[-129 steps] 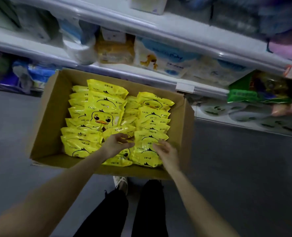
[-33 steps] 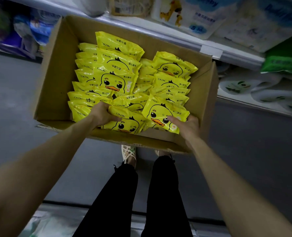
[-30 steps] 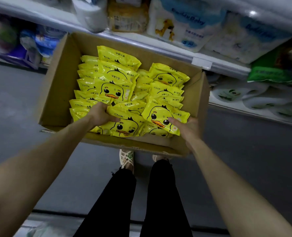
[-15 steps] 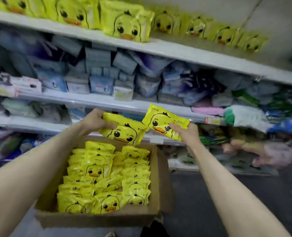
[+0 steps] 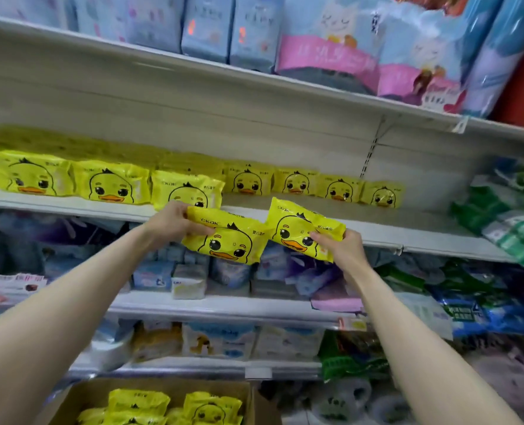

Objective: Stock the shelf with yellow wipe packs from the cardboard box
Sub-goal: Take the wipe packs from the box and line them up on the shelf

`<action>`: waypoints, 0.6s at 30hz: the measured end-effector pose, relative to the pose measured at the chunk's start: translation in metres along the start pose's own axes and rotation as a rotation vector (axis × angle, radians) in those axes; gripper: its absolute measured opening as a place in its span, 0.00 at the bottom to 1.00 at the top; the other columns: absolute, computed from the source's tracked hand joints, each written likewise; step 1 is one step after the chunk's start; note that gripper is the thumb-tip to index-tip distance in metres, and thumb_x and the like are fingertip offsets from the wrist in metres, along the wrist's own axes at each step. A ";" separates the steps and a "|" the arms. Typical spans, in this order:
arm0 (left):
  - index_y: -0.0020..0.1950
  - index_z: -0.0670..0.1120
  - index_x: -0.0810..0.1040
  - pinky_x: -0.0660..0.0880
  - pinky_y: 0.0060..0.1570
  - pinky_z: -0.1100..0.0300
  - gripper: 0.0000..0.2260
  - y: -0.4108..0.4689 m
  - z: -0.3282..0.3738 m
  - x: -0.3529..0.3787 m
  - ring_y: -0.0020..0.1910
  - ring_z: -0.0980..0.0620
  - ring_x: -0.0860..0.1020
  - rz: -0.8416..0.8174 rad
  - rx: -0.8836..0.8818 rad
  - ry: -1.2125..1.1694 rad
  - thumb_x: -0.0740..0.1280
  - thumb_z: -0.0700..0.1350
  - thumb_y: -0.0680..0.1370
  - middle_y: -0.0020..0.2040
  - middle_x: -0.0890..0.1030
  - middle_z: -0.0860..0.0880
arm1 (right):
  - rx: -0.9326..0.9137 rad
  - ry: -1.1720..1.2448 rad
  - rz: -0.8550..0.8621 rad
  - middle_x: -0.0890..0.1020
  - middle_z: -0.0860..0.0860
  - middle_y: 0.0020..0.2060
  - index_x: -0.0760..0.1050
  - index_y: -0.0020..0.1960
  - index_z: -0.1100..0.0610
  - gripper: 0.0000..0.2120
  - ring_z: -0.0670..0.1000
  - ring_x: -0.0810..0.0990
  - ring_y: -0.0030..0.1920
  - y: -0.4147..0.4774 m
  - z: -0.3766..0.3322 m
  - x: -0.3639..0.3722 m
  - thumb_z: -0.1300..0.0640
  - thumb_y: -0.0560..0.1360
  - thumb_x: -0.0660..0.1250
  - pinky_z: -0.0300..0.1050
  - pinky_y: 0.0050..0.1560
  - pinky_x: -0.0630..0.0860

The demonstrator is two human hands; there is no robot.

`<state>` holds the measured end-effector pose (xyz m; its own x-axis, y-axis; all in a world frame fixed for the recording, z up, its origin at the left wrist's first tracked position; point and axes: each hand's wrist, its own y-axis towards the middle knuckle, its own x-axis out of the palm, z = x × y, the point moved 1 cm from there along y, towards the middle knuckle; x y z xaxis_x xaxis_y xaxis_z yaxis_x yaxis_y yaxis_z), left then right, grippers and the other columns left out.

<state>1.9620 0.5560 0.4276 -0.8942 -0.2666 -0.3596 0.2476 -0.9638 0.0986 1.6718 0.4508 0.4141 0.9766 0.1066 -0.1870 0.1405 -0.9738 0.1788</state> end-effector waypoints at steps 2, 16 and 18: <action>0.37 0.41 0.80 0.71 0.27 0.70 0.04 0.015 0.008 0.003 0.26 0.60 0.76 0.020 0.014 0.012 0.74 0.37 0.70 0.27 0.81 0.53 | -0.013 0.000 -0.021 0.81 0.47 0.41 0.78 0.47 0.56 0.07 0.42 0.77 0.38 0.017 -0.008 -0.007 0.61 0.71 0.73 0.31 0.33 0.73; 0.38 0.38 0.79 0.72 0.37 0.59 0.08 0.128 0.056 0.036 0.32 0.51 0.74 0.133 0.007 0.128 0.76 0.41 0.68 0.33 0.80 0.46 | -0.036 -0.020 -0.074 0.71 0.48 0.53 0.69 0.66 0.65 0.24 0.50 0.72 0.54 0.147 -0.009 -0.023 0.61 0.73 0.71 0.45 0.56 0.69; 0.37 0.40 0.78 0.71 0.38 0.58 0.07 0.145 0.061 0.039 0.33 0.50 0.73 0.133 0.003 0.141 0.76 0.40 0.68 0.33 0.79 0.46 | -0.027 -0.014 -0.100 0.74 0.52 0.57 0.68 0.66 0.66 0.25 0.50 0.72 0.53 0.161 -0.007 -0.023 0.61 0.72 0.71 0.43 0.53 0.68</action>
<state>1.9403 0.4054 0.4846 -0.7923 -0.3894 -0.4698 0.3593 -0.9200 0.1566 1.6734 0.2930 0.4544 0.9552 0.1998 -0.2185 0.2414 -0.9528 0.1843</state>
